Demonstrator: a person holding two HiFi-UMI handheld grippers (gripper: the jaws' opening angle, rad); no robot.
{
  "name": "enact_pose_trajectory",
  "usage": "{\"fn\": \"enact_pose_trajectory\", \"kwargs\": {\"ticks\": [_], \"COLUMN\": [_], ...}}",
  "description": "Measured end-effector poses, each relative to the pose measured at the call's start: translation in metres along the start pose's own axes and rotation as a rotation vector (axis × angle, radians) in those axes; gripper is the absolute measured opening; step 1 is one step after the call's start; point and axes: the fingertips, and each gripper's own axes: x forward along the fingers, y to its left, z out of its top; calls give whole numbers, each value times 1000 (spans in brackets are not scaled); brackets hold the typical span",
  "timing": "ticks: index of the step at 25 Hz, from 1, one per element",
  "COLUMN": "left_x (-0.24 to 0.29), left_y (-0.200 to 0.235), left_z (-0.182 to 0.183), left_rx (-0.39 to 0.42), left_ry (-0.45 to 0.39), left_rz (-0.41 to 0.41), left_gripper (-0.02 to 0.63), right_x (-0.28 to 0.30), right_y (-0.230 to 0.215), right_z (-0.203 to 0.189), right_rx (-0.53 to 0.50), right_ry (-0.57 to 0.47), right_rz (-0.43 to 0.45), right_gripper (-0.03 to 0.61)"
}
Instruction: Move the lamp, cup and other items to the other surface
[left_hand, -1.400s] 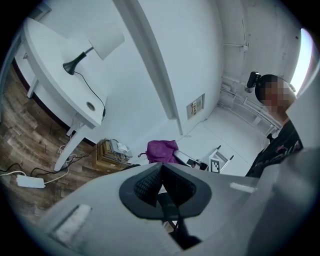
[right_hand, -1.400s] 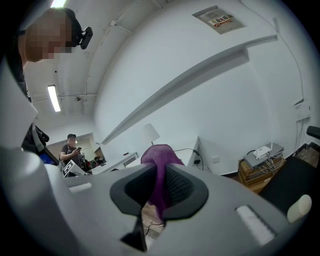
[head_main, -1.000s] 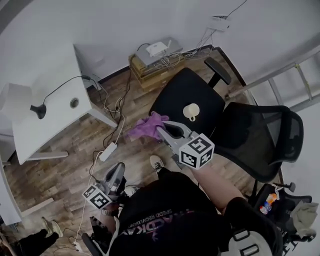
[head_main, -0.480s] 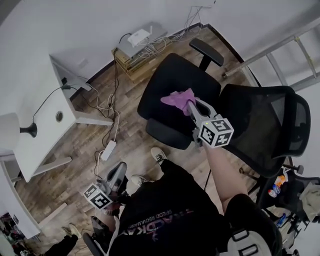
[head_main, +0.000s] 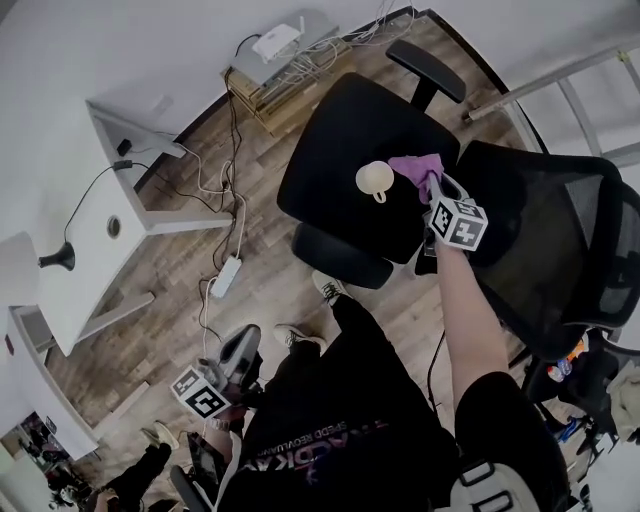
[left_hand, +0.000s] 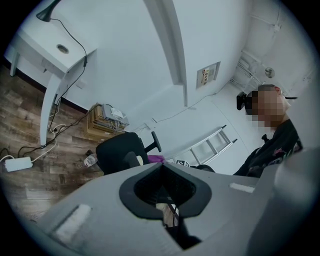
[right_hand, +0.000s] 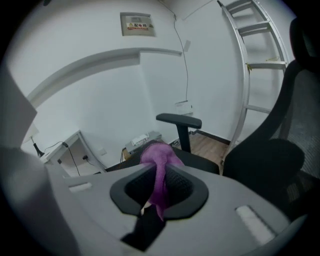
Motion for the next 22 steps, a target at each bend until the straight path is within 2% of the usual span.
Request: {"fn": "enact_pose_trajectory", "kwargs": {"ticks": [5,12,15,22], "left_x": [-11,-20,-25,-33], "left_y": [13,26,33,39], "left_z": [-13,-28,-32,-43], "left_rx": [-37,-92,-110,-147], "left_ry": [-18,-24,-23,-23], "left_rz": [64,120,139,153], "left_gripper": [0,0,0,0], "right_x": [43,77,85,94], "right_y": [-30,-49,-51,-47], "right_z": [-51,-95,-118,-147], "right_rx": [75,80,94,81], "right_ry": [130,269,327,389], "right_rz": [-78,-184,-193,-191], "right_gripper": [49,49,49,54]}}
